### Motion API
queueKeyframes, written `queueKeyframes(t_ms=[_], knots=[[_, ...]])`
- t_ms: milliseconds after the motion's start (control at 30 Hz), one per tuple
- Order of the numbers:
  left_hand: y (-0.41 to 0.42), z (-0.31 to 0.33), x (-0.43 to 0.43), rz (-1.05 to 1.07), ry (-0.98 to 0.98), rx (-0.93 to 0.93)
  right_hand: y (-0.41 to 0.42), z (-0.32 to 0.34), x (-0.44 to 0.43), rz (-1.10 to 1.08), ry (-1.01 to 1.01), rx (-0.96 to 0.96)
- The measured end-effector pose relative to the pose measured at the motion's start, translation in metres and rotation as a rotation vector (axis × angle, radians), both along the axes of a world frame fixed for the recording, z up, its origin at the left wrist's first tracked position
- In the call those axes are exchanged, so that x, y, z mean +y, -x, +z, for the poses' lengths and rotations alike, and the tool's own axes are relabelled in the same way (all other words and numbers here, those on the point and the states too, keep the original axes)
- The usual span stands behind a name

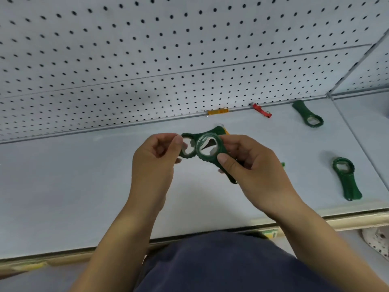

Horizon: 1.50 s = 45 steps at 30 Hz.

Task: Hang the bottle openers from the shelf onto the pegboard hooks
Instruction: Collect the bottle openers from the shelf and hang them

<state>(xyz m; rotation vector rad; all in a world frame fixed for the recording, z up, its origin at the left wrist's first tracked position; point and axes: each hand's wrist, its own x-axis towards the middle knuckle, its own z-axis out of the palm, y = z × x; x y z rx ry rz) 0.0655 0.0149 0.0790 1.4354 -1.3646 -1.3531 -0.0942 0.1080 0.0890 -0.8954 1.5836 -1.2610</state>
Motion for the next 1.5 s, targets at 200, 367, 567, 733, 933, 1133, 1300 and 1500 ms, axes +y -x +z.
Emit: queueKeyframes(t_ms=[200,367,567,733,933,1133,1300,1500], knots=[[-0.069,0.025,0.000,0.103,-0.002,0.147,-0.061,0.024,-0.001,0.012,0.049,-0.045],[-0.141,0.044,-0.008,0.097,0.049,0.222,-0.129,0.032,-0.019,0.033,0.140,-0.128],[-0.243,0.070,-0.028,0.119,0.107,0.286,-0.233,0.048,-0.046,0.057,0.225,-0.148],[-0.320,0.078,-0.051,0.212,0.196,0.301,-0.313,0.065,-0.064,0.082,0.285,-0.136],[-0.395,0.082,-0.074,0.270,0.278,0.242,-0.390,0.077,-0.083,0.084,0.366,-0.051],[-0.446,0.102,-0.085,0.245,0.388,0.188,-0.444,0.098,-0.099,-0.004,0.542,-0.010],[-0.461,0.113,-0.090,0.193,0.474,0.184,-0.461,0.125,-0.101,-0.002,0.715,0.063],[-0.463,0.122,-0.094,0.161,0.529,0.217,-0.466,0.146,-0.102,-0.080,0.811,0.123]])
